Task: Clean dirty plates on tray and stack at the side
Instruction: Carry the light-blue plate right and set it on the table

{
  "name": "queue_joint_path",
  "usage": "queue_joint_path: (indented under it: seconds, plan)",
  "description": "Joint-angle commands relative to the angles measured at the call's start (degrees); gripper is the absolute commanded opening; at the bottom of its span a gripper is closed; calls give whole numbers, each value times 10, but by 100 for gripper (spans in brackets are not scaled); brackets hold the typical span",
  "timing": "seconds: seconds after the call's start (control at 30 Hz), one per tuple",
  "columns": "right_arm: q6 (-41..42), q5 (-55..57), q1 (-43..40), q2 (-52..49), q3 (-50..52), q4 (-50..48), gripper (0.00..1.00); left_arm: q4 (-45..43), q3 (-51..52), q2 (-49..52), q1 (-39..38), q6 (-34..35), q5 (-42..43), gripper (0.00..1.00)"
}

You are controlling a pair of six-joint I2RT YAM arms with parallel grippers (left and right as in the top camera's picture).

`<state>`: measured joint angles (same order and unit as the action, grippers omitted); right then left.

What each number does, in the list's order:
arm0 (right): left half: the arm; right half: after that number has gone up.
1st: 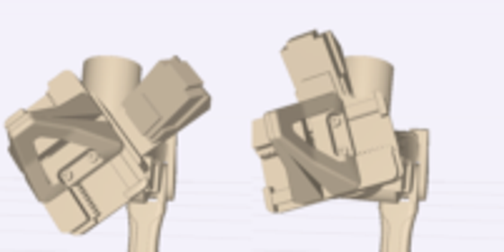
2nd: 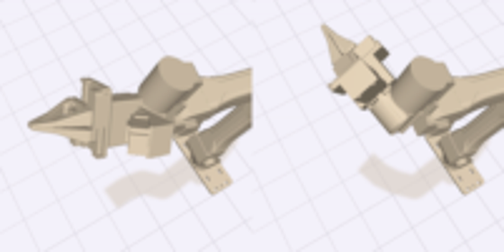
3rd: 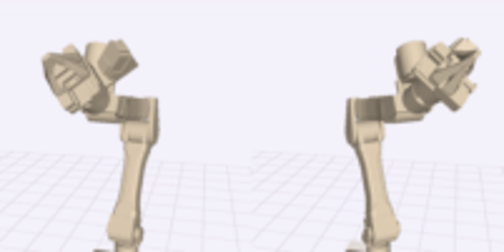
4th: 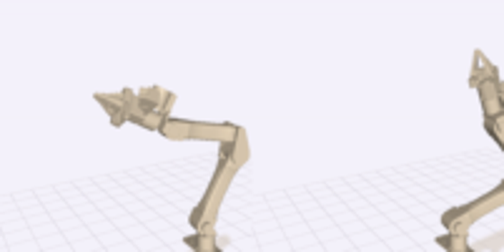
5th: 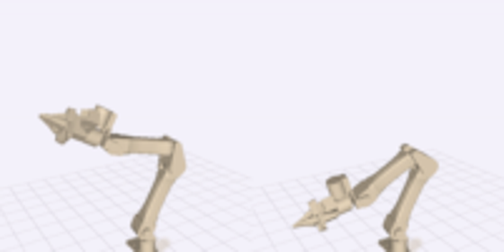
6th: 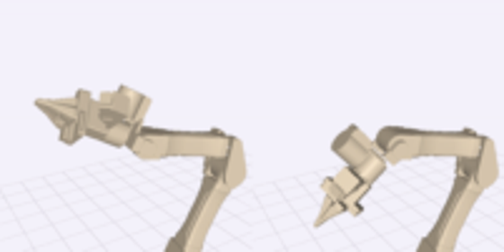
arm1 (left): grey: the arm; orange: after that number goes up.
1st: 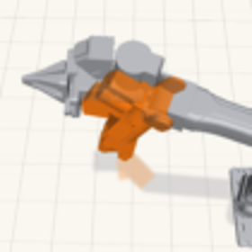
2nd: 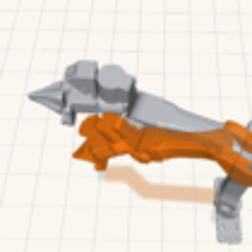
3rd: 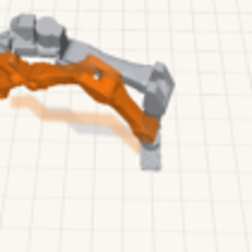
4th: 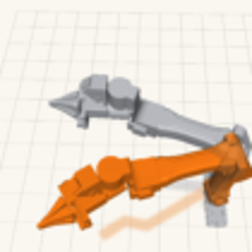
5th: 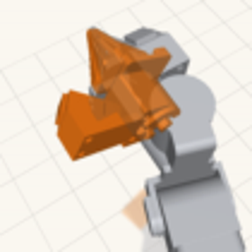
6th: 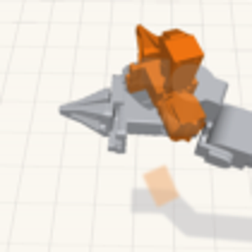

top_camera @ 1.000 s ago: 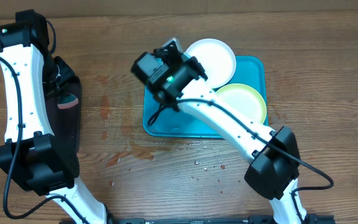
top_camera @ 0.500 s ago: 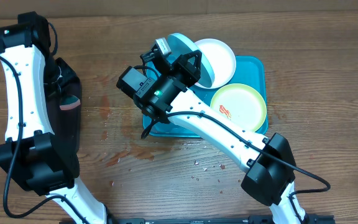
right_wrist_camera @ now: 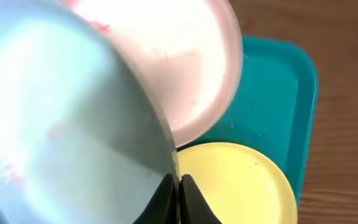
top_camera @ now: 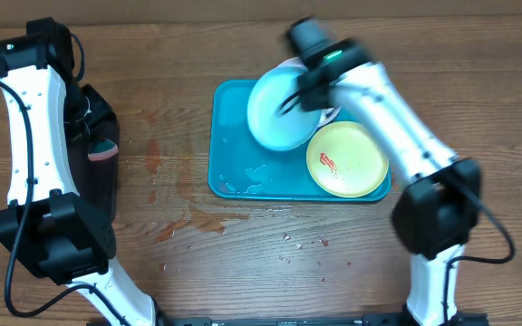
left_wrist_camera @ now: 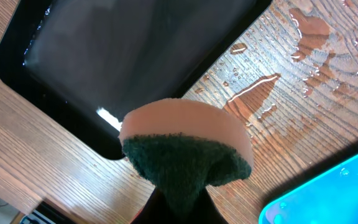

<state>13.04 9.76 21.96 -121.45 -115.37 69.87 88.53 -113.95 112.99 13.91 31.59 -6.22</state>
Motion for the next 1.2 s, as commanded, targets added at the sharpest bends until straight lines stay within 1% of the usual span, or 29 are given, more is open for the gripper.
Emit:
queue_joint_path:
  seconds: [0.0, 0.1, 0.2, 0.23, 0.37, 0.4, 0.6, 0.8, 1.1, 1.17]
  plan:
    - [24, -263, -129, 24, -1, 7, 4, -1, 3, -10, 0, 1, 1, 4]
    - [19, -308, -234, 24, -1, 34, 4, -2, 3, -10, -1, 1, 1, 4]
    - [16, -281, -315, 24, -1, 56, 4, -4, 3, -10, -1, 1, 1, 4]
    - [16, -265, -354, 24, -1, 59, 4, -6, 3, -10, -1, 2, 1, 4]
    - [17, -243, -419, 24, -1, 46, 4, -7, 3, -10, -1, 1, 1, 4]
    - [19, -221, -443, 24, -1, 35, 4, -7, 3, -10, -1, 1, 1, 4]
    - [20, -208, -463, 16, -1, 16, 4, -12, 3, -10, -1, 2, 3, 4]
    - [20, -142, -454, -19, 0, 5, 4, -12, 3, -10, -1, 1, 3, 4]
    - [20, -127, -454, -73, 9, 3, 4, -12, 3, -10, -1, 1, 3, 4]
    - [20, -117, -453, -73, 19, 0, 6, -12, 3, -10, -1, 1, 3, 4]
